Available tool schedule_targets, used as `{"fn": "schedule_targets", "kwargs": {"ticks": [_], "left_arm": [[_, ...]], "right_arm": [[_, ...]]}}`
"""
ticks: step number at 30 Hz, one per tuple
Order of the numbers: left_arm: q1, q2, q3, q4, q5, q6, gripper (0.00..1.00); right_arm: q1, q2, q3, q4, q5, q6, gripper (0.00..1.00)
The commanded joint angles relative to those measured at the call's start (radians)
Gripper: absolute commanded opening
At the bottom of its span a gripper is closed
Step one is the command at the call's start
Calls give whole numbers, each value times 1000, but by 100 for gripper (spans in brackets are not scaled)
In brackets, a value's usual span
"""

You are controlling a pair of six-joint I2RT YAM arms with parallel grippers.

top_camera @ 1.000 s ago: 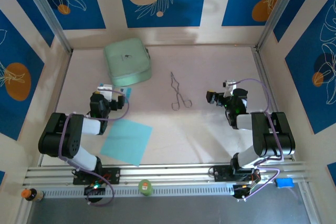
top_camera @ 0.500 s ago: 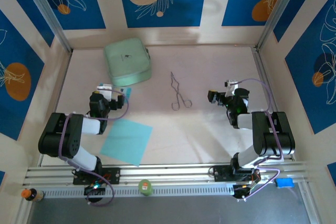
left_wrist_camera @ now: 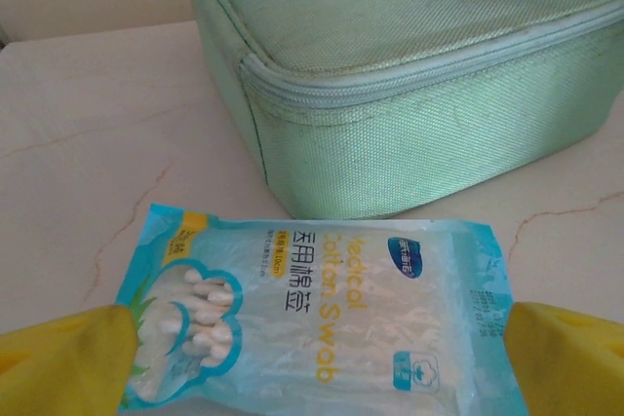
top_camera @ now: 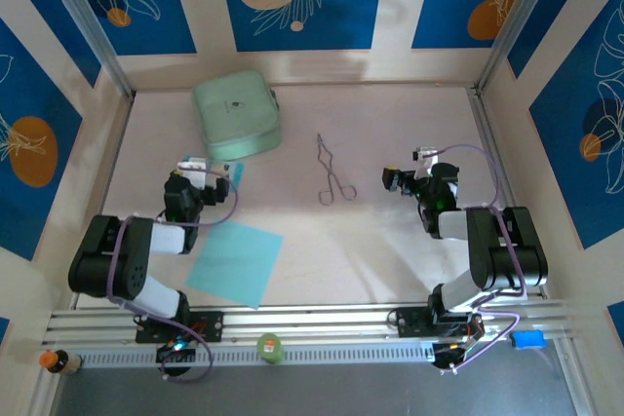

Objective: Fold a paper plane with a square sheet of paper (pick it up from the middle)
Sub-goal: Move the square sheet of paper to the bottom-center of the table.

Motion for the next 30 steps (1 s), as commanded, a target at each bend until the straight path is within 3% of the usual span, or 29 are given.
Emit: {"fn": "schedule_targets", "kwargs": {"ticks": [1, 2, 6, 9, 12, 14, 16, 19, 22, 27, 30], "left_arm": [[10, -154, 35, -168, -37, -33, 100], [10, -199, 63, -272, -62, -74, 100], [10, -334, 232, -734, -150, -307, 100], [10, -355, 389, -1025, -124, -422, 100], [11, -384, 484, -1254, -26, -534, 100], [11, -410, 458, -1261, 133, -545, 100], [10, -422, 403, -1233, 310, -616, 100], [-36, -415, 344, -1269, 447, -708, 100], [-105, -424, 331, -1433, 394, -702, 100], [-297, -426, 296, -1450, 332, -751, 100], [-342, -380, 274, -1459, 300, -800, 100]], "right_arm": [[13, -50, -17, 41, 21, -39, 99], [16, -75, -7, 8, 22, -40, 100], [44, -219, 168, -464, 41, 22, 99], [82, -301, 269, -704, 144, 214, 99], [82, -356, 361, -951, -10, 378, 99], [75, -385, 361, -1025, -142, 485, 99], [73, -424, 300, -973, -376, 535, 99], [130, -501, 241, -994, -441, 575, 99], [215, -575, 206, -1047, -416, 585, 99], [340, -623, 146, -1068, -353, 655, 99], [386, -624, 129, -1072, -314, 679, 99]]}}
